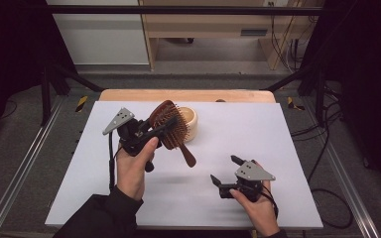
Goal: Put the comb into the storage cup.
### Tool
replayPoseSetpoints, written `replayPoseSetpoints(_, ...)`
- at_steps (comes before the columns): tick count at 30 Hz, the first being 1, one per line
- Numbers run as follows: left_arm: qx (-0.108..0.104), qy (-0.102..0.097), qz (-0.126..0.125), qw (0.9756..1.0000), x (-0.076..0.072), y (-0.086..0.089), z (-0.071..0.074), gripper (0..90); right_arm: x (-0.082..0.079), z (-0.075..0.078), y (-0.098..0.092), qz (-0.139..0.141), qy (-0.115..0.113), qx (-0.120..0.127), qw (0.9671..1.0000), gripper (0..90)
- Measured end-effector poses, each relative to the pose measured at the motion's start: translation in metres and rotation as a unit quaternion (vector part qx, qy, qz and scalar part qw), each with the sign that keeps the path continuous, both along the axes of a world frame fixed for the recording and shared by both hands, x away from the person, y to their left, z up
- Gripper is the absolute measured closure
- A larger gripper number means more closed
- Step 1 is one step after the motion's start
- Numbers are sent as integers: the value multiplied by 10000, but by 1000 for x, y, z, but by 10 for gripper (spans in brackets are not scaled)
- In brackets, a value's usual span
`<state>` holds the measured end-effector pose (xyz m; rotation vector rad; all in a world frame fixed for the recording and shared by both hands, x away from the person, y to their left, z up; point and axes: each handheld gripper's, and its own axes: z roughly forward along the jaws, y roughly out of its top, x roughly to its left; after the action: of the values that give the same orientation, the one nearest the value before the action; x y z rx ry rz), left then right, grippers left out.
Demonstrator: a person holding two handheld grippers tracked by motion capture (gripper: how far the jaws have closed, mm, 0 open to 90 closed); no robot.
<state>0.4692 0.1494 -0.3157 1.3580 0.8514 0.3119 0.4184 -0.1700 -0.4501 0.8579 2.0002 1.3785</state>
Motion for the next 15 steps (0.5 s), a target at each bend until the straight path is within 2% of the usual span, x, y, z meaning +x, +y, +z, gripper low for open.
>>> replayPoseSetpoints(3,-54,-25,3,10000,3,-2,5,491,2,-3,-4,-48,-41,72,10000,100)
replayPoseSetpoints(5,-70,-64,-18,10000,5,-4,9,491,2,-2,-7,-9,-179,14,9998,104)
replayPoseSetpoints(9,52,-125,-57,9999,11,-10,16,491,0,-2,-8,-4,-277,65,9996,105)
replayPoseSetpoints(13,48,-173,-70,9998,18,-16,22,490,0,-4,-7,-215,-390,-13,9990,99)
replayPoseSetpoints(15,58,-184,-85,9998,22,-18,26,490,0,-5,-7,-239,-402,60,9989,105)
